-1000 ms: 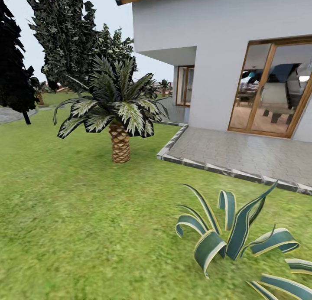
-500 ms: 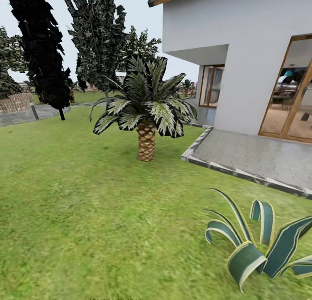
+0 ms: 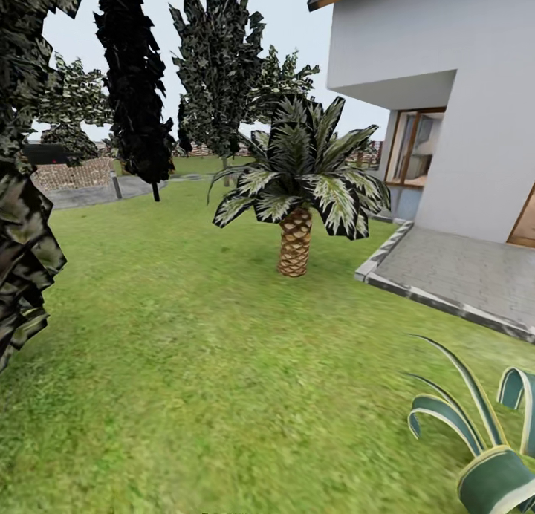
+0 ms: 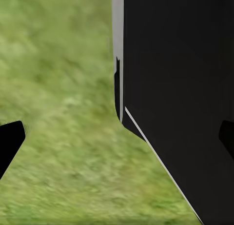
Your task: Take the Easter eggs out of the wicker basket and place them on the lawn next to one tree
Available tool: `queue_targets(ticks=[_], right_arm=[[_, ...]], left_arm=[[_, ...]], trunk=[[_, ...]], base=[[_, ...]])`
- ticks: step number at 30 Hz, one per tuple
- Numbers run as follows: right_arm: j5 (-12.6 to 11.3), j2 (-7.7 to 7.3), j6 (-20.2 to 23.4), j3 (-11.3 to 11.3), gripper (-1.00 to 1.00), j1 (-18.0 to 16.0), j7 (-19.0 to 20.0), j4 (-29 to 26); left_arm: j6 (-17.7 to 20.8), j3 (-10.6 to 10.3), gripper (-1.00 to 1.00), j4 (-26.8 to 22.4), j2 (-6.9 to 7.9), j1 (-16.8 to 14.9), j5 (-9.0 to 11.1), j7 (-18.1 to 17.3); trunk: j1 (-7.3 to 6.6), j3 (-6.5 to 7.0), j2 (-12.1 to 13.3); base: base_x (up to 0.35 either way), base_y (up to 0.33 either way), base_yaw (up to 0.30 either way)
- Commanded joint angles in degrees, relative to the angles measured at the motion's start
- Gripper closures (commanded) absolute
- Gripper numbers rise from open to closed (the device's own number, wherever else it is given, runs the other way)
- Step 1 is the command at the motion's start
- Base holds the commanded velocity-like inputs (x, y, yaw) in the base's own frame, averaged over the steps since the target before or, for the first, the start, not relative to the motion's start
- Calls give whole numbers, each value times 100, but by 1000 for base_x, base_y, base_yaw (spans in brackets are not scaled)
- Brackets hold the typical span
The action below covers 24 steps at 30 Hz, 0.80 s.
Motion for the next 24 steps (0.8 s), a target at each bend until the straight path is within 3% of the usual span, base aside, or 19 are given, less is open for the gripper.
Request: queue_targets(ticks=[1, 6, 12, 24], right_arm=[[17, -2, -4, -3, -100, 0, -4, 0], [15, -4, -3, -3, -100, 0, -4, 0], [42, -7, 2, 8, -100, 0, -4, 0], [50, -8, 3, 23, -100, 0, -4, 0]], left_arm=[[-1, 0, -100, -9, 0, 3, -2, -5], [-1, -2, -100, -9, 0, 3, -2, -5], [-1, -2, -100, -9, -3, 3, -1, -2], [-2, 2, -100, -15, 0, 3, 7, -5]], trunk=[[0, -3, -2], [0, -3, -2], [0, -3, -2], [0, -3, -2]], base=[[0, 321, 293], [0, 307, 287], [53, 61, 132], [315, 1, 4]])
